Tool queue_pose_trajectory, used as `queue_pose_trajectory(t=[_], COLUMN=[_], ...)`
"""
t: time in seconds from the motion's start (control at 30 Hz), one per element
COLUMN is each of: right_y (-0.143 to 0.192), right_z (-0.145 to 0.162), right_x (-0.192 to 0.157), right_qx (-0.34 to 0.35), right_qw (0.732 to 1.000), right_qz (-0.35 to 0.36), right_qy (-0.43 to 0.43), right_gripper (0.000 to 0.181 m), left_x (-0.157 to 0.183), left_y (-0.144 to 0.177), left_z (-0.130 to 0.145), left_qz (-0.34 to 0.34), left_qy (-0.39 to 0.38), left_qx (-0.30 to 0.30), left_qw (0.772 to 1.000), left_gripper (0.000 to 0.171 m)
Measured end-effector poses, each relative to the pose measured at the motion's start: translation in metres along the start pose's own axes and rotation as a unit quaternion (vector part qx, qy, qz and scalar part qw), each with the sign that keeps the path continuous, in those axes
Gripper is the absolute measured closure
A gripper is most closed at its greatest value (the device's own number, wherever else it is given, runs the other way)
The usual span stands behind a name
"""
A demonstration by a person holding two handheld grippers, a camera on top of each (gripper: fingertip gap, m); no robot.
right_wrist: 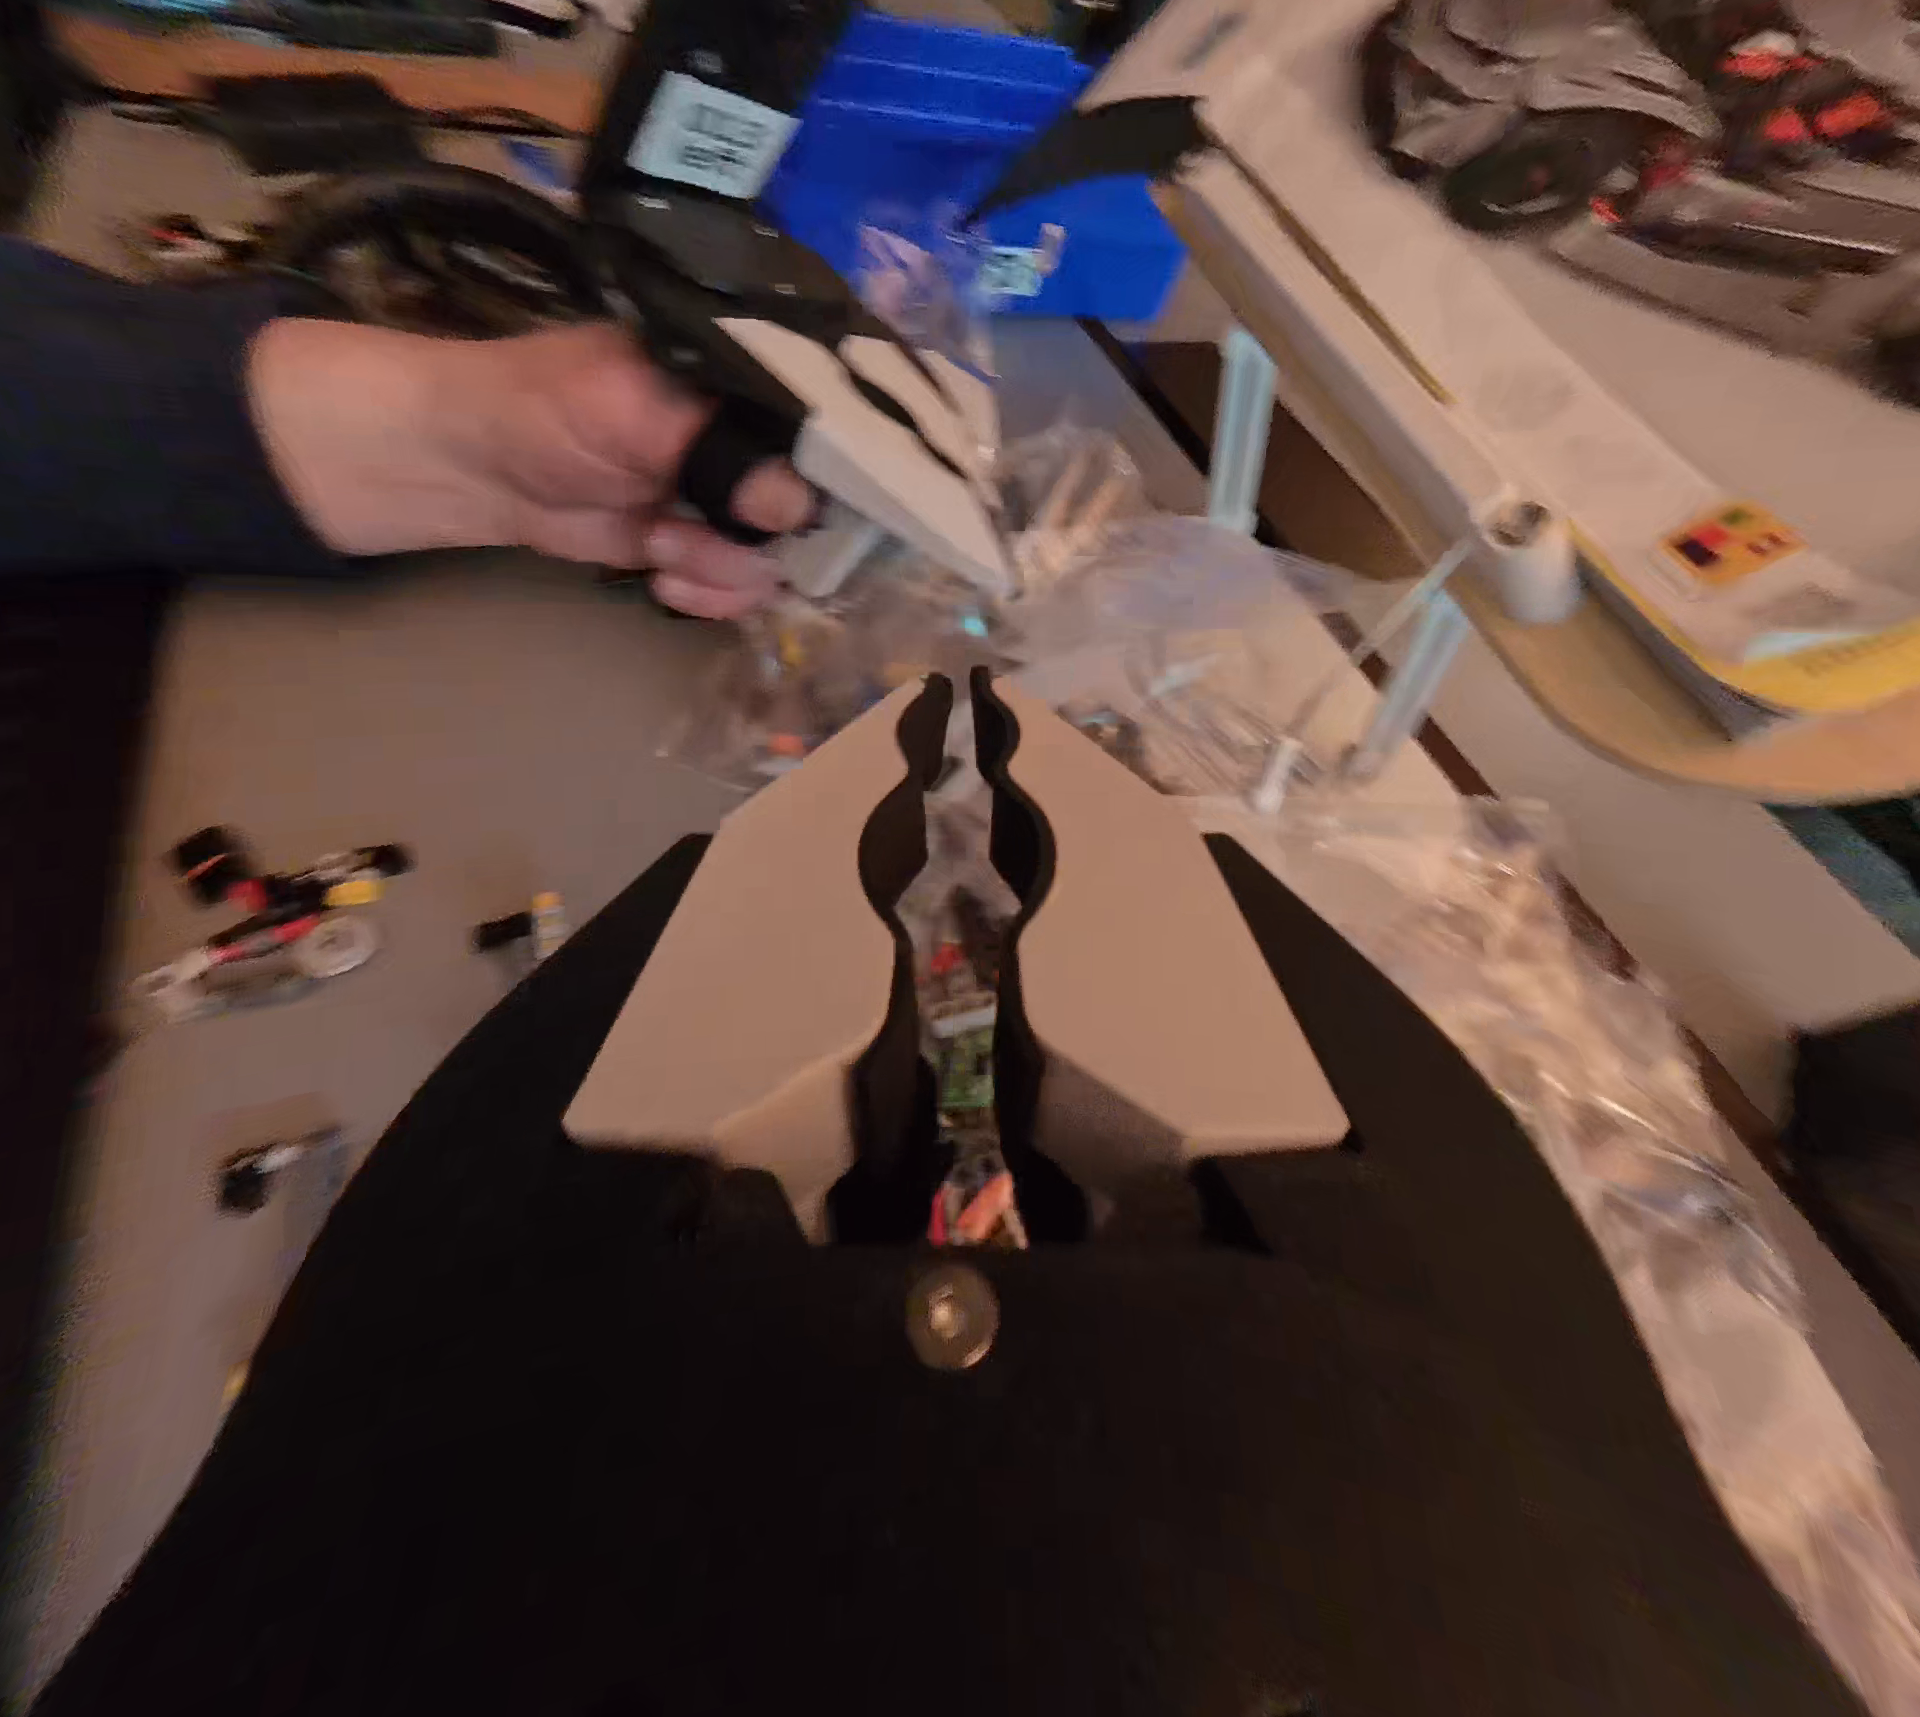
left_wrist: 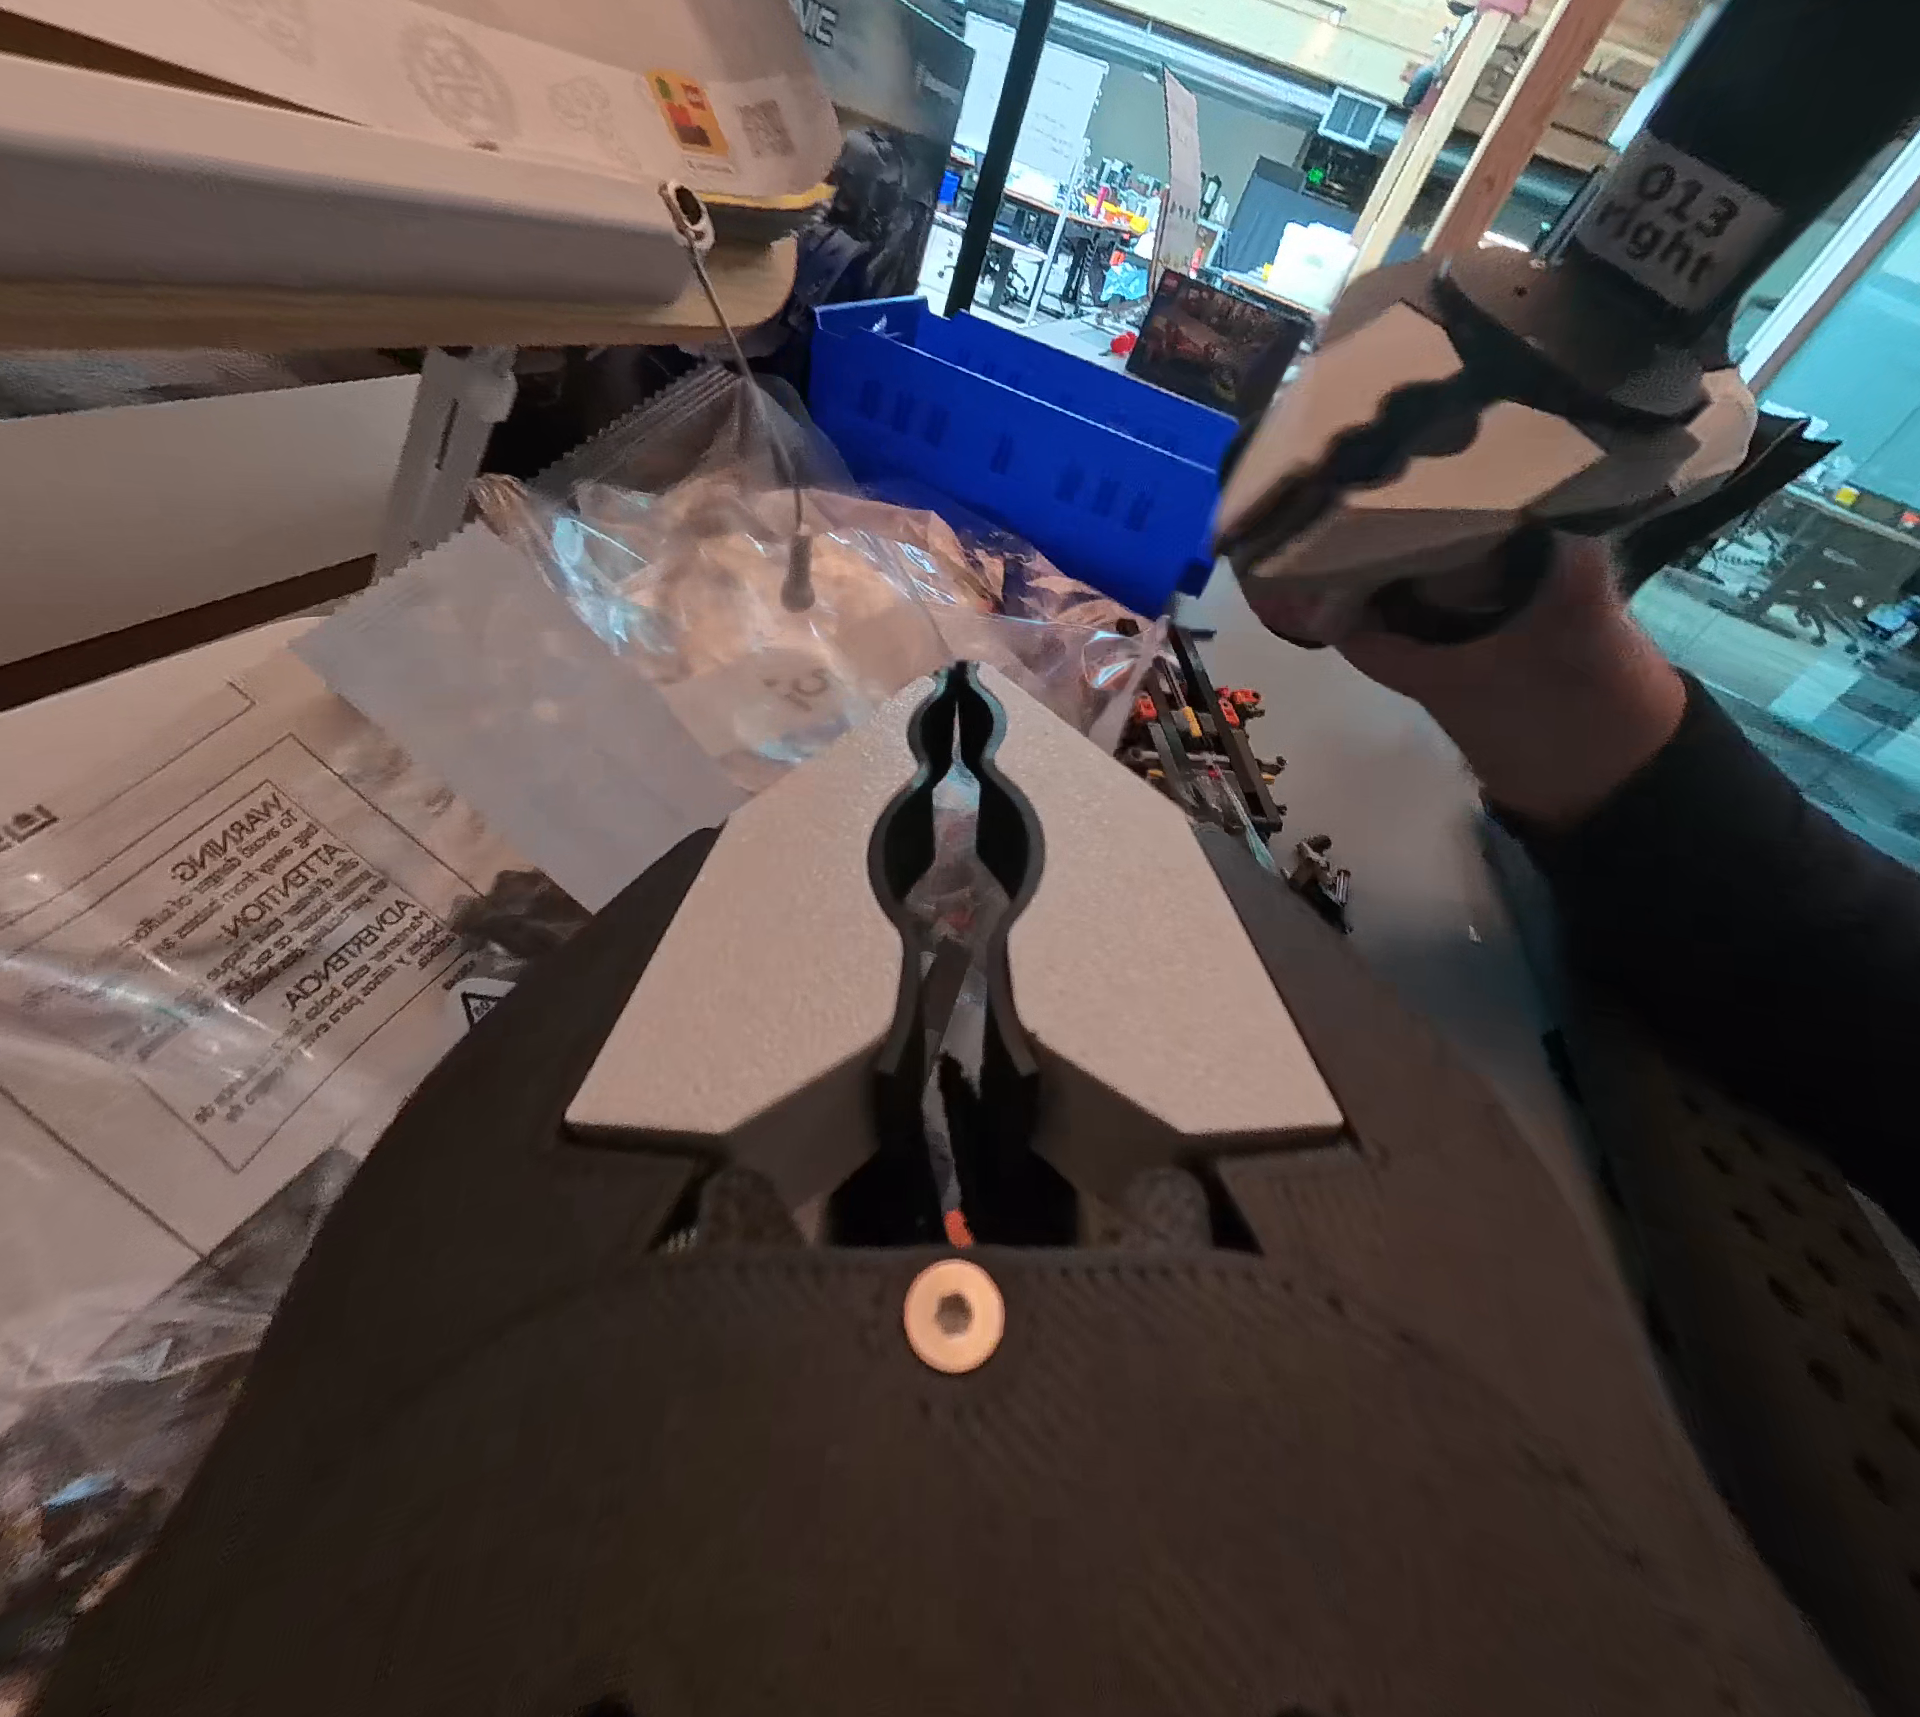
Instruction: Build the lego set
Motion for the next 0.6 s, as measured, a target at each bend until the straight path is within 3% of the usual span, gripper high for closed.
queue_pose_trajectory(t=[0.07, 0.23, 0.33, 0.53, 0.6], right_y=[0.000, -0.022, -0.023, -0.010, -0.012], right_z=[0.007, 0.064, 0.095, 0.129, 0.130], right_x=[-0.016, -0.047, -0.045, -0.026, -0.023], right_qx=[-0.011, -0.189, -0.287, -0.374, -0.375], right_qw=[0.998, 0.970, 0.945, 0.920, 0.920], right_qz=[-0.056, -0.137, -0.133, -0.106, -0.099], right_qy=[0.018, 0.062, 0.082, 0.056, 0.052], right_gripper=[0.179, 0.170, 0.165, 0.164, 0.163], left_x=[-0.003, -0.008, -0.008, -0.007, -0.007], left_y=[0.004, 0.009, 0.009, 0.008, 0.008], left_z=[-0.003, -0.005, -0.005, -0.004, -0.004], left_qz=[-0.009, -0.022, -0.021, -0.018, -0.017], left_qy=[0.003, 0.008, 0.008, 0.009, 0.009], left_qx=[0.012, 0.023, 0.024, 0.022, 0.020], left_qw=[1.000, 0.999, 0.999, 1.000, 1.000], left_gripper=[0.171, 0.171, 0.171, 0.171, 0.171])
Point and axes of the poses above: each gripper's, where its closed fingertips meet, y back along the fingers, z out of its underside, x = y × z across the jaws, the point moved 4 cm from there along y, back along the fingers, and after that the axes turned 12 degrees about z, right-handed, at the moved point
